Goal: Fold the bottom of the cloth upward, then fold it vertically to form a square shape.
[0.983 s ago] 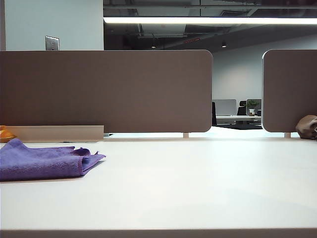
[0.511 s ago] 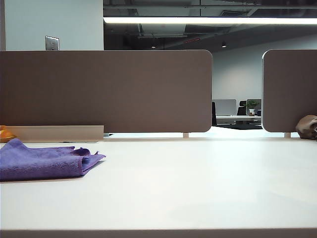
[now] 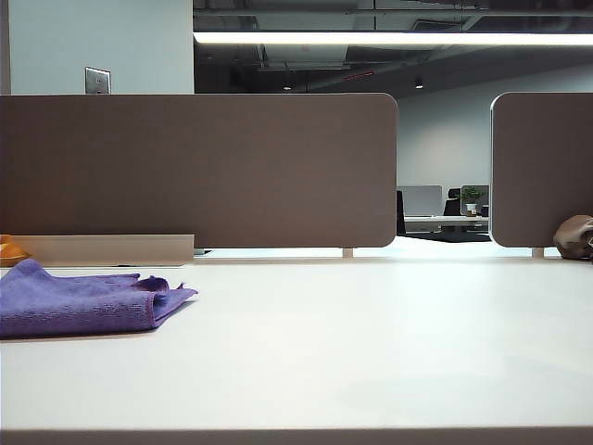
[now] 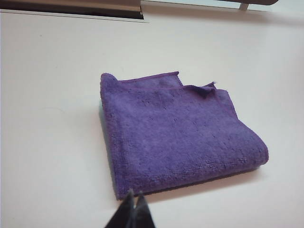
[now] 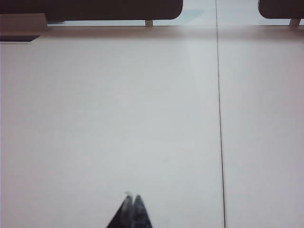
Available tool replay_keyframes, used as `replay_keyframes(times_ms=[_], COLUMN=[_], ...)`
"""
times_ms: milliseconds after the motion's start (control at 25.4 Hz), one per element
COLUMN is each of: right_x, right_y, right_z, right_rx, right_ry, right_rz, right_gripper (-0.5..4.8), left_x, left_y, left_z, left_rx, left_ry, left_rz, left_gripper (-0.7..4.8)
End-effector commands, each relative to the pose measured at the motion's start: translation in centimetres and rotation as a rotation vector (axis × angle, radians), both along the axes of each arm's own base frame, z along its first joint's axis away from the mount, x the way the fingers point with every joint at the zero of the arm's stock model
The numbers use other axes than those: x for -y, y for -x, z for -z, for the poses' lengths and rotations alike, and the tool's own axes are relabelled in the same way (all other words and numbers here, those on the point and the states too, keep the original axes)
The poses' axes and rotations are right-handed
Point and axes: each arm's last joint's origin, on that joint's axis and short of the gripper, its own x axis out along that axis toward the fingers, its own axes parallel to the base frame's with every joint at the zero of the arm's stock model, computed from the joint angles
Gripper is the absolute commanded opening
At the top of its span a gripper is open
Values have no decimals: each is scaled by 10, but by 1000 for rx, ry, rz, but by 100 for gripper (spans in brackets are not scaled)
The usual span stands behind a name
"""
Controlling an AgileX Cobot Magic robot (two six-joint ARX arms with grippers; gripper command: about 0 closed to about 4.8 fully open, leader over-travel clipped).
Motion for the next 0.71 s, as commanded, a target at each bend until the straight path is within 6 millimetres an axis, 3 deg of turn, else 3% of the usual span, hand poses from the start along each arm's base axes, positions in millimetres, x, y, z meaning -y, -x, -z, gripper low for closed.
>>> replay_keyframes(times_ms=[39,708], right_x=[0,0], right_y=[0,0], right_z=[2,2], right_rx=[-1,-2], right_ry=[0,0], right_rz=[5,4], right_gripper=[0,0], left_x=[0,-3], left_y=[0,1], left_z=[-2,-8], left_rx=[17,105], left_ry=[-2,-53], left_rz=[1,-75], left_gripper=[-5,-5])
